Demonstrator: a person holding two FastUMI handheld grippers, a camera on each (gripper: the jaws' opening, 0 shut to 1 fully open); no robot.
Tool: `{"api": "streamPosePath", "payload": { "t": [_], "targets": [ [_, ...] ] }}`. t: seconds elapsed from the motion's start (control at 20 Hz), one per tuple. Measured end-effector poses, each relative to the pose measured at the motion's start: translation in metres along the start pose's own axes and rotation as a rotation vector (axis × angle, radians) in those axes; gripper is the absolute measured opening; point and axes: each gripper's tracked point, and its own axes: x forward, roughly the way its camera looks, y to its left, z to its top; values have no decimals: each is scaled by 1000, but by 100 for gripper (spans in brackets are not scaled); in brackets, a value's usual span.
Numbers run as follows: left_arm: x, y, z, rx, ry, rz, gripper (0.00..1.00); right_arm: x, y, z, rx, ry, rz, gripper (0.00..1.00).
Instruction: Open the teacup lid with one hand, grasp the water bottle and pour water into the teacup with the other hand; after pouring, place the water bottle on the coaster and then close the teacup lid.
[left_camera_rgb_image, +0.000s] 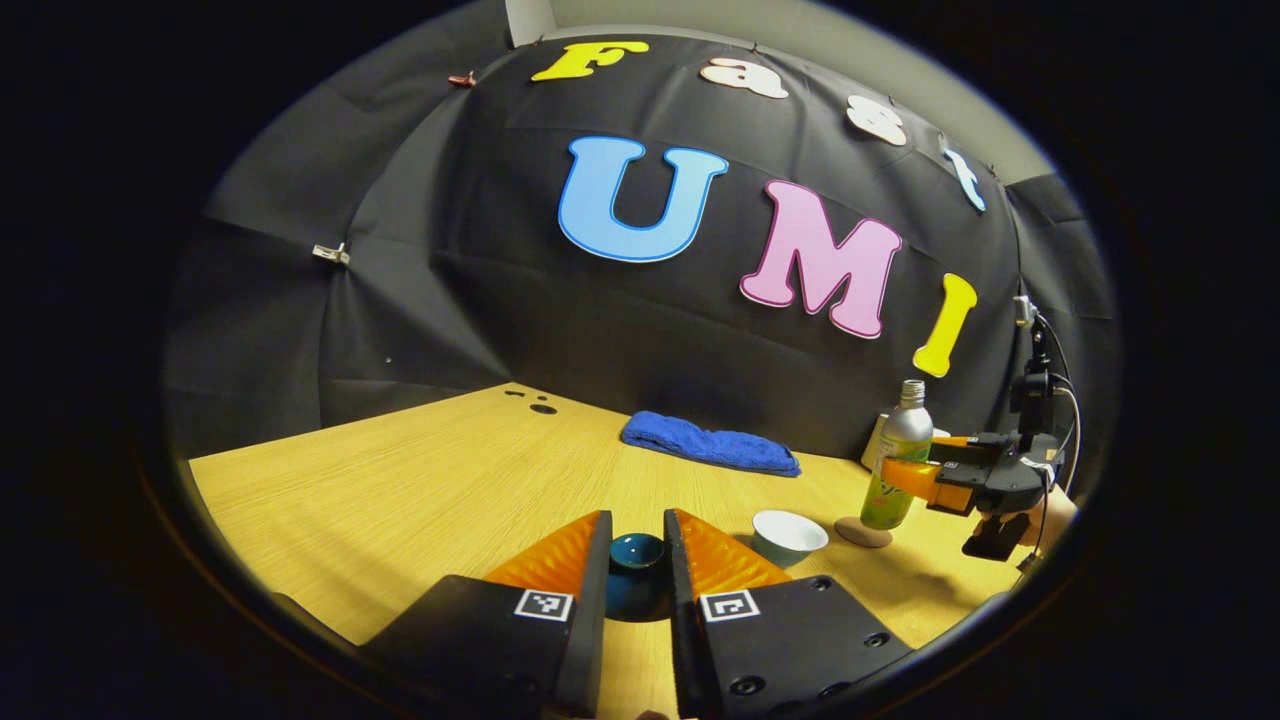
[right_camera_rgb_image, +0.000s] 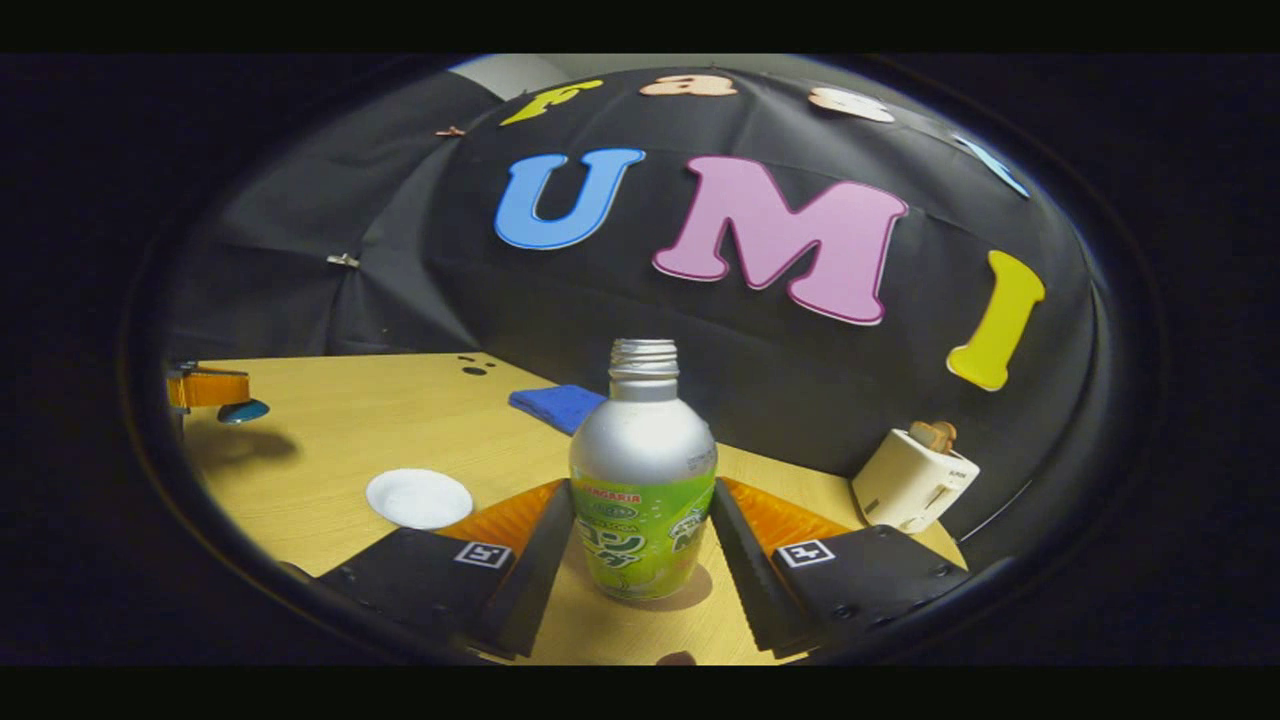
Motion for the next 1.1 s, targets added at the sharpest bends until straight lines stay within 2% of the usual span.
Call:
{"api": "streamPosePath", "payload": {
  "t": [0.1, 0.4, 0.5, 0.75, 0.8, 0.85, 1.0, 1.1],
  "targets": [
    [0, -2, -2, -4, 3, -3, 35, 7, -8, -5, 50, -1, -1, 81],
    [1, -1, -2, -2, 2, 0, 32, 15, -17, -21, 140, 11, 0, 81],
    [1, 0, -2, -4, 5, 0, 35, 17, -20, -24, 149, 21, -11, 81],
    [1, 0, -3, -5, 5, 0, 32, 18, -22, -25, 185, 24, -16, 81],
    [1, -1, -2, -5, 6, -2, 35, 19, -24, -27, 191, 26, -16, 81],
    [1, -2, -3, -5, 5, -2, 32, 18, -26, -28, 197, 27, -24, 82],
    [1, -2, -1, -2, 2, -2, 32, 18, -26, -42, 218, 73, -28, 84],
    [0, -1, -1, -2, 1, -2, 35, 16, -28, -47, 249, 84, -31, 87]
  ]
}}
